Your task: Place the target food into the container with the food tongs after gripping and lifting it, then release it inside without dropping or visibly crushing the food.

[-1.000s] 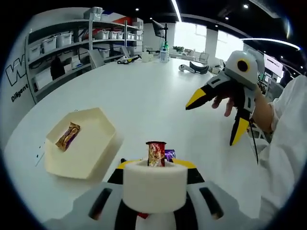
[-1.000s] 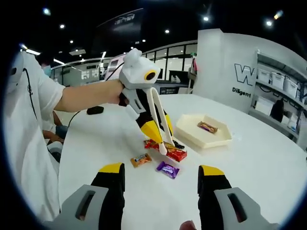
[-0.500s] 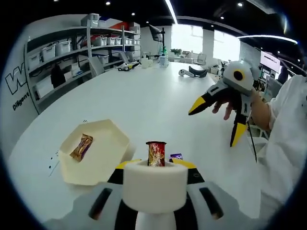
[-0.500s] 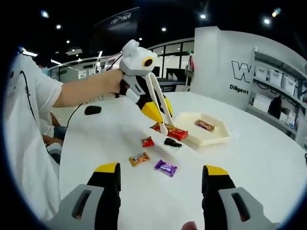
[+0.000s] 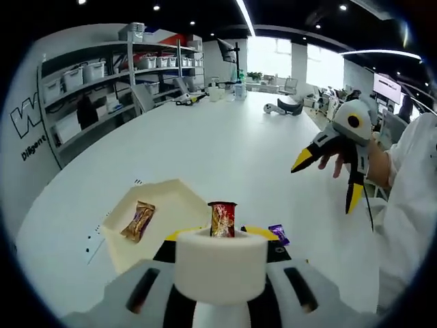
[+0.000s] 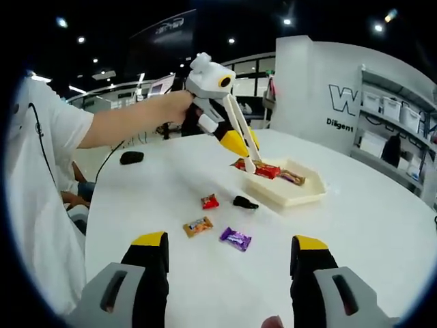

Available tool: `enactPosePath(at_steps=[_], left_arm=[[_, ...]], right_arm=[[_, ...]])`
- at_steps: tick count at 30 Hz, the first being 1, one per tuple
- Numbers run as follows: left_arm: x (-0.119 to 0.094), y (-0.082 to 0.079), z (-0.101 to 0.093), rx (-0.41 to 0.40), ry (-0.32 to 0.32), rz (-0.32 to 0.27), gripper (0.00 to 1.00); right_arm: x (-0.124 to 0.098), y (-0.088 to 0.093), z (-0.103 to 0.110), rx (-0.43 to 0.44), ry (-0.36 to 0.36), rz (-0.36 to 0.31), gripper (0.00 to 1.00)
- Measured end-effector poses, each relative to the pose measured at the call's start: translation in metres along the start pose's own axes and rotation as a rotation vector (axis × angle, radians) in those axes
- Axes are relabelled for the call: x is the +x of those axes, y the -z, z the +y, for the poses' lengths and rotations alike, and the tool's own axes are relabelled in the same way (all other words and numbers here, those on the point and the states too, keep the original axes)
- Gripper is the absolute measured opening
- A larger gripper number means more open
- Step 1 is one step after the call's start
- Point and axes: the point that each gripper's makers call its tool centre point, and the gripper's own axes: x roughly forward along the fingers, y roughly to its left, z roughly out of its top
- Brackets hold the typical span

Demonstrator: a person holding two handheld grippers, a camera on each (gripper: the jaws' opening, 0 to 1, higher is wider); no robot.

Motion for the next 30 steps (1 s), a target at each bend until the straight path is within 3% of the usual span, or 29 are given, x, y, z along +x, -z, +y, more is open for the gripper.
enactPosePath(at_steps=[17, 30], left_arm=[[0.029, 0.013, 0.05, 0.016, -0.034, 0.039, 0.2], [0.058, 0.022, 0.079, 0.093, -0.056, 0.099, 0.2]], right_arm=[[0.001, 0.003, -0.006, 0.005, -0.003, -0.005, 0.7], [0.002, 0.006, -0.008, 0.011, -0.006, -0.007, 0.7]])
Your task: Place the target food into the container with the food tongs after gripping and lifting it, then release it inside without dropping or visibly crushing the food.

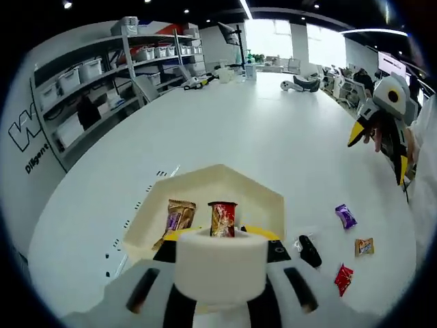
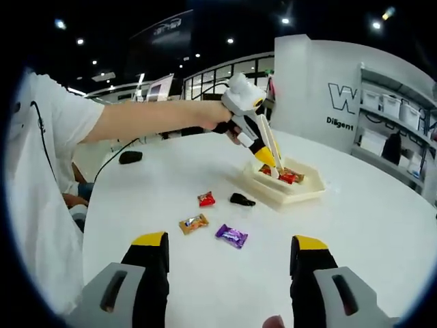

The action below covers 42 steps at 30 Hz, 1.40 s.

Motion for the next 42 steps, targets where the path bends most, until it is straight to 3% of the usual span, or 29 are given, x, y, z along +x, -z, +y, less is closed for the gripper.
enactPosePath(at_steps=[13, 27, 42], left_arm=[[0.015, 0.011, 0.014, -0.017, 0.012, 0.027, 0.2], [0.019, 0.004, 0.013, 0.066, 0.037, 0.033, 0.22], [0.015, 0.003, 0.013, 0.088, 0.021, 0.04, 0.23]], right_arm=[[-0.003, -0.001, 0.0, 0.0, -0.006, -0.019, 0.69], [-0.004, 0.006, -0.002, 0.007, 0.0, -0.012, 0.69], [-0.005, 0.006, -0.002, 0.006, 0.0, -0.01, 0.68]])
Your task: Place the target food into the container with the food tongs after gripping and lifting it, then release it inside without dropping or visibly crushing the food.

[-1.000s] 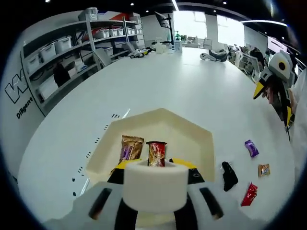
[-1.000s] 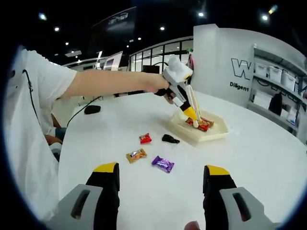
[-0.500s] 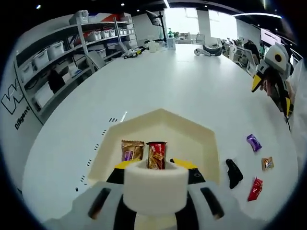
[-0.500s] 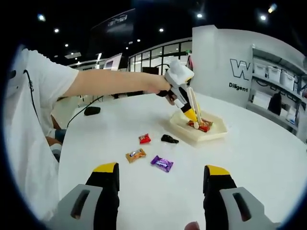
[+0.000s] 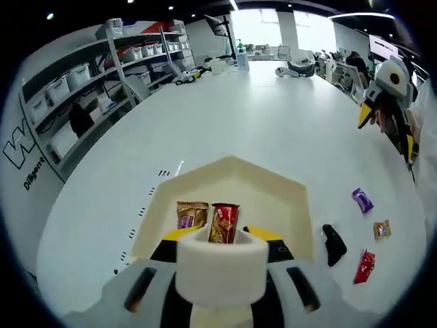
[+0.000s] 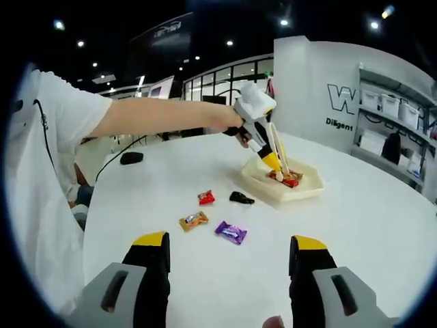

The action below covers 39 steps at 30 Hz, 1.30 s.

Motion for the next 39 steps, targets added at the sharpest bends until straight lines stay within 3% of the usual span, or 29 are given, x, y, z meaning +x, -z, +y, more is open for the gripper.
enactPosePath(at_steps=[18, 39], left_arm=[[-0.035, -0.009, -0.019, -0.026, -0.031, -0.053, 0.23], [-0.093, -0.005, -0.078, -0.027, -0.014, -0.181, 0.23]], right_arm=[[0.004, -0.007, 0.006, -0.021, -0.014, -0.002, 0.69], [0.009, -0.018, 0.026, -0.058, -0.032, -0.002, 0.69]])
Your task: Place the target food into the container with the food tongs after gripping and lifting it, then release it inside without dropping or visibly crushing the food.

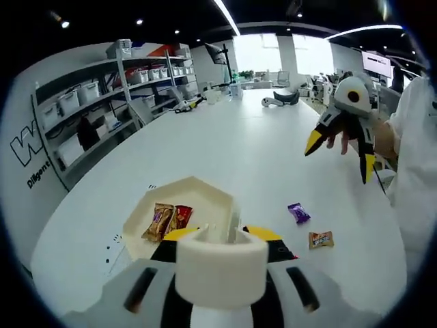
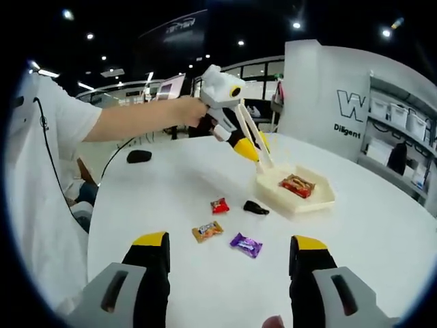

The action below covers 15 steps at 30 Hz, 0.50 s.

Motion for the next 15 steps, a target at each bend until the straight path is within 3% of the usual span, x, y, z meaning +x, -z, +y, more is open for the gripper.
enactPosePath(at_steps=[15], left_arm=[[-0.012, 0.009, -0.05, 0.03, 0.071, -0.007, 0.21]], right_arm=[[-0.001, -0.001, 0.01, -0.015, -0.003, 0.007, 0.69]])
